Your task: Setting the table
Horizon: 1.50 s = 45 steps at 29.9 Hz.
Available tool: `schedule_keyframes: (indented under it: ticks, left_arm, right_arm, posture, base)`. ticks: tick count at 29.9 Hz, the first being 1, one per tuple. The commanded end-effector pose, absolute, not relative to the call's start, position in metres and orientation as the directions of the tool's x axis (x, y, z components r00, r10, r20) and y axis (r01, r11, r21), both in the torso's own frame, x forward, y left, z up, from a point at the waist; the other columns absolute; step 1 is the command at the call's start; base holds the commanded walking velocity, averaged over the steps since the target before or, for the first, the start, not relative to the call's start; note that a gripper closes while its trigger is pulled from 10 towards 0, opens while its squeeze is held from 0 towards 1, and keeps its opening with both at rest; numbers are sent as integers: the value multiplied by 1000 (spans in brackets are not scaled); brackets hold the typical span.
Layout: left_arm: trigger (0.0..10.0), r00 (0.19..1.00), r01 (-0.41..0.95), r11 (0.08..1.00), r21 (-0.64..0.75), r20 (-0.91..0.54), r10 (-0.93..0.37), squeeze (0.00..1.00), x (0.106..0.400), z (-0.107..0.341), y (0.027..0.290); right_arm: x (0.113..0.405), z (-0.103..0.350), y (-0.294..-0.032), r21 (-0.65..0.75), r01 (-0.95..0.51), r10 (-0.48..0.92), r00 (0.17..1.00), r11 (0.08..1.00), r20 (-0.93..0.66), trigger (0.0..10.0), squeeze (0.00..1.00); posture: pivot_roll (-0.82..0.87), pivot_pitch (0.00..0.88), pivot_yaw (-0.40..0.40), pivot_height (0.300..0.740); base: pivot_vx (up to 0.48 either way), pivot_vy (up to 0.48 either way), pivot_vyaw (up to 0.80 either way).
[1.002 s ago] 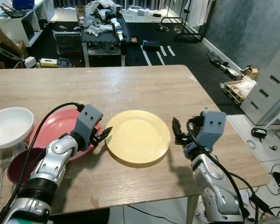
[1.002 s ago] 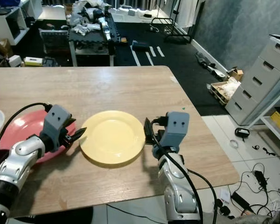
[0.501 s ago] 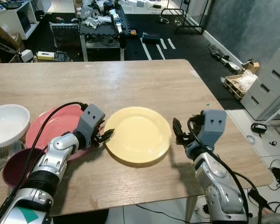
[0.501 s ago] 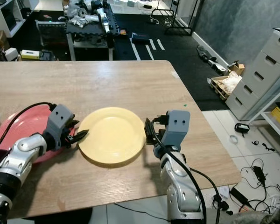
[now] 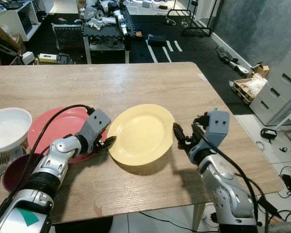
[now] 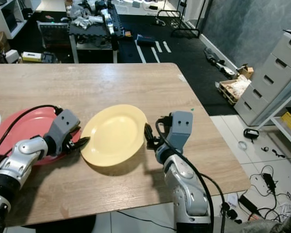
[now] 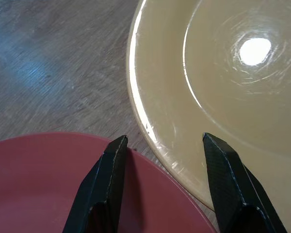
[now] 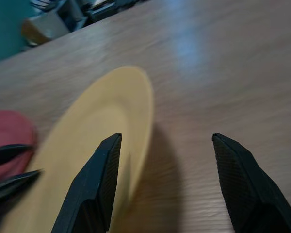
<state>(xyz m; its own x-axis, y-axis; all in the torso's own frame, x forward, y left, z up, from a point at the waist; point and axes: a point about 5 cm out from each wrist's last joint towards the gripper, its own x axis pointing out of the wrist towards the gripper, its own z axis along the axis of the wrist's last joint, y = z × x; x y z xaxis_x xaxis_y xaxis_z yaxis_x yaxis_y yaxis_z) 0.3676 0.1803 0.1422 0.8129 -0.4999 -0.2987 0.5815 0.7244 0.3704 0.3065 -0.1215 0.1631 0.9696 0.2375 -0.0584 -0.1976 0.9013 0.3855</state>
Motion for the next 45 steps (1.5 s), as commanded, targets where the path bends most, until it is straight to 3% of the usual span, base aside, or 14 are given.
schedule_keyframes:
  ticks: [1,10,11,12,13,14,15,24,38,45]
  left_arm:
    - [10000,791,600,718,352,-396,-466,0,361,121,187]
    - [10000,788,604,714,355,-400,-467,0,361,120,187]
    - [10000,789,603,715,355,-401,-466,0,361,120,187]
    - [10000,789,603,715,355,-401,-466,0,361,120,187]
    - [10000,789,602,715,355,-401,-466,0,361,120,187]
    - [10000,789,602,715,356,-400,-466,0,361,120,187]
    - [10000,789,602,715,356,-401,-465,0,361,119,188]
    - [10000,791,599,718,354,-403,-460,0,360,116,189]
    - [10000,799,592,721,361,-384,-463,0,363,120,188]
    - [10000,841,540,758,367,-279,-464,0,370,141,189]
  right_arm:
    - [305,162,-121,428,-205,259,963,880,-71,10000,0]
    - [301,143,-100,584,-217,386,904,782,-181,10000,0]
    - [300,139,-93,620,-221,417,889,753,-189,9294,0]
    - [299,139,-92,629,-221,424,885,745,-191,9294,0]
    - [299,138,-90,642,-220,431,882,734,-190,3804,0]
    - [299,138,-90,649,-219,434,881,729,-190,3804,0]
    - [299,137,-88,659,-219,442,876,720,-192,196,0]
    - [296,133,-79,731,-218,492,852,646,-180,0,0]
    - [298,135,-81,743,-221,490,857,632,-161,0,0]
    - [298,141,-82,739,-233,470,873,632,-127,0,0]
  posture:
    - [-44,100,20,740]
    - [-40,95,17,740]
    - [-38,93,16,740]
    - [-38,93,16,740]
    - [-37,92,16,740]
    - [-36,92,16,740]
    - [-35,90,15,740]
    - [-33,81,11,740]
    - [-33,67,13,740]
    - [-25,59,27,740]
  base:
    - [0,0,0]
    - [0,0,0]
    - [0,0,0]
    - [0,0,0]
    - [0,0,0]
    - [0,0,0]
    - [0,0,0]
    - [0,0,0]
    - [0,0,0]
    - [0,0,0]
